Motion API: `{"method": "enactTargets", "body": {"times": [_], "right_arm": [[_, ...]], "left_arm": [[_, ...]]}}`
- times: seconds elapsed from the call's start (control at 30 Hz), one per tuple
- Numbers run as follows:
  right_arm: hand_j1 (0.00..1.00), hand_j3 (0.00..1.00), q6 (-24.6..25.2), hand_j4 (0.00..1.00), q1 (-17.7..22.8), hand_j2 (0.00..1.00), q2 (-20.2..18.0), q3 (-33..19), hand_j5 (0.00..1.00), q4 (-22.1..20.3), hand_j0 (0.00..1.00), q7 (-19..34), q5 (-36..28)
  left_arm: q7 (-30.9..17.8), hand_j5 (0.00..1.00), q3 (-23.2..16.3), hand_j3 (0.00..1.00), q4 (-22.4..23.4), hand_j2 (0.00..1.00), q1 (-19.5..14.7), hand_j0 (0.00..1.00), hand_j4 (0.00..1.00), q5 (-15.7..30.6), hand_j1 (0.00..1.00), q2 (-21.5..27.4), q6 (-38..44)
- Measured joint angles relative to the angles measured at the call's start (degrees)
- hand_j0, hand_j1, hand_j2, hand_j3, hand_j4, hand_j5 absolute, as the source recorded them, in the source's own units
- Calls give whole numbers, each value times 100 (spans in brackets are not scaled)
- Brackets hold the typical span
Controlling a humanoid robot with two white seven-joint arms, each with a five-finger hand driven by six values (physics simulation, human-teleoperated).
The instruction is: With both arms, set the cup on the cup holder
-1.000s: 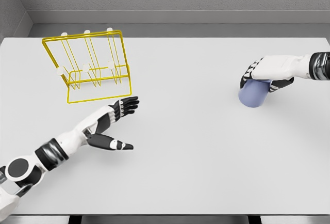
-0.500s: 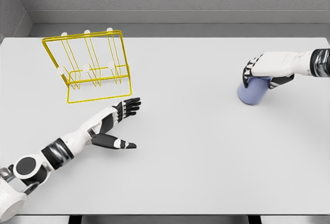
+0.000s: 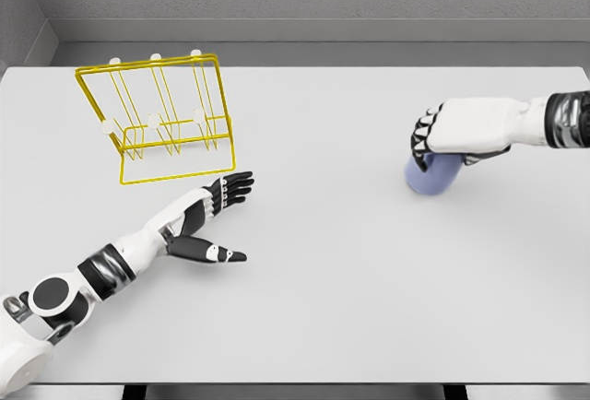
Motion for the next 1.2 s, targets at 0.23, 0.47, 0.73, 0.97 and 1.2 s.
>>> {"method": "enactTargets", "body": {"times": [0.23, 0.47, 0.73, 0.97, 1.2], "right_arm": [[49, 49, 0, 49, 9, 49, -43, 13, 49, -772, 49, 1, 4], [49, 49, 1, 49, 18, 49, 178, 60, 49, -980, 49, 0, -3], [49, 49, -1, 49, 0, 49, 686, 142, 49, -1001, 49, 1, 1], [49, 49, 0, 49, -26, 49, 1068, 178, 49, -1003, 49, 1, 3], [49, 49, 1, 49, -35, 49, 1414, 220, 49, -1003, 49, -1, 91]], "left_arm": [[0, 100, 5, 100, 3, 100, 0, 100, 100, -1, 100, -3, -2], [0, 100, 6, 100, 2, 100, -9, 100, 100, -8, 100, -2, -3], [0, 100, 11, 100, 2, 100, -9, 100, 100, -9, 100, -1, -6], [0, 100, 14, 100, 4, 100, -35, 100, 100, -9, 100, -5, -3], [0, 100, 14, 100, 5, 100, -35, 100, 100, -9, 100, -5, -7]]}}
